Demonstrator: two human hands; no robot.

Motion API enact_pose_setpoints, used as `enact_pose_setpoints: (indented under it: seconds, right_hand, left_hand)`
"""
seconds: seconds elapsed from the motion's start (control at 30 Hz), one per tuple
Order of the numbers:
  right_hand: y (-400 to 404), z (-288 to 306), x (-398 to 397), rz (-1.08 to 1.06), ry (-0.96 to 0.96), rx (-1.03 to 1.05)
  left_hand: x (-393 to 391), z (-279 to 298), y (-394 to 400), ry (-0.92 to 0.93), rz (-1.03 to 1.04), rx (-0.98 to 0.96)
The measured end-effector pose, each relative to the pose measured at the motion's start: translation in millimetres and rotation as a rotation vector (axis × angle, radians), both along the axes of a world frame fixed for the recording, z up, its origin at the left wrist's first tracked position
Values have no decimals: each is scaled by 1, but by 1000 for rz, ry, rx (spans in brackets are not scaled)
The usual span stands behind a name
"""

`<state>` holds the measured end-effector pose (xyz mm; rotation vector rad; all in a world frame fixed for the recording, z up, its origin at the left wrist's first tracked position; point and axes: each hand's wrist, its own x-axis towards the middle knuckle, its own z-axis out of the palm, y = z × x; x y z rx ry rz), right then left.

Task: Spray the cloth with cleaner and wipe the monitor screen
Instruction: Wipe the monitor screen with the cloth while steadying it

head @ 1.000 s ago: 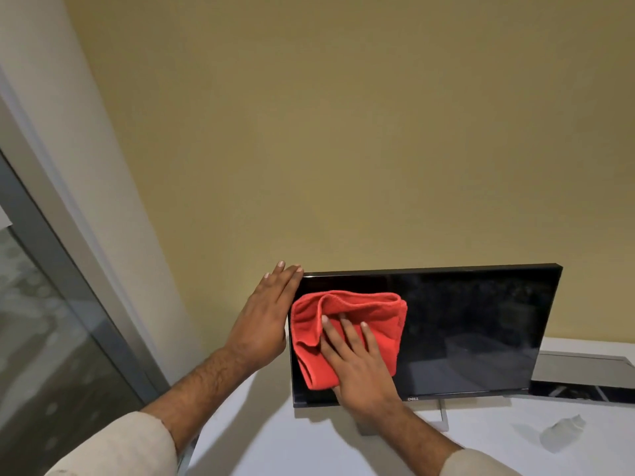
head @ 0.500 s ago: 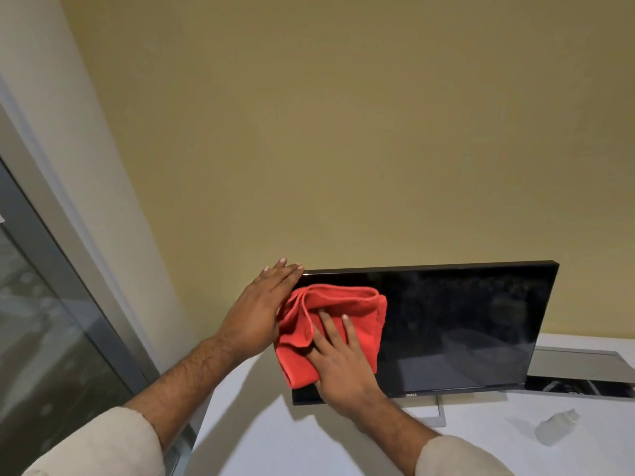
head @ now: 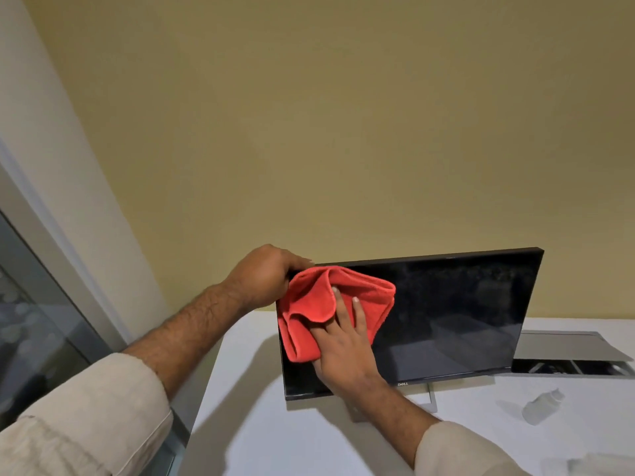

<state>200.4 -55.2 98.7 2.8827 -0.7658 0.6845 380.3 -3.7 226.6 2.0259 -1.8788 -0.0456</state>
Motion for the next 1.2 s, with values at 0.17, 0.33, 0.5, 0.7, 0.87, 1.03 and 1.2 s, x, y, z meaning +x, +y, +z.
enact_pose_setpoints:
  seconds: [0.17, 0.33, 0.5, 0.7, 0.87, 1.03, 1.2]
  right_hand:
    - [10, 6, 25, 22, 0, 17]
    - [17, -36, 3, 156, 315, -99]
    - [14, -71, -28, 207, 422, -161]
    - [2, -28, -6, 84, 168, -86]
    - [9, -4, 21, 86, 51, -2]
    - [25, -55, -2, 161, 305, -87]
    - [34, -109, -44, 191, 510, -32]
  left_hand:
    - [1, 4, -6, -11, 39, 55]
    - [-1, -4, -5, 31, 94, 9]
    - [-8, -21, 5, 52, 89, -75]
    - [-11, -34, 12, 29, 55, -90]
    - [-12, -33, 12, 42, 59, -89]
    - [-12, -40, 12, 38, 82, -122]
    - [-17, -45, 12, 42, 104, -187]
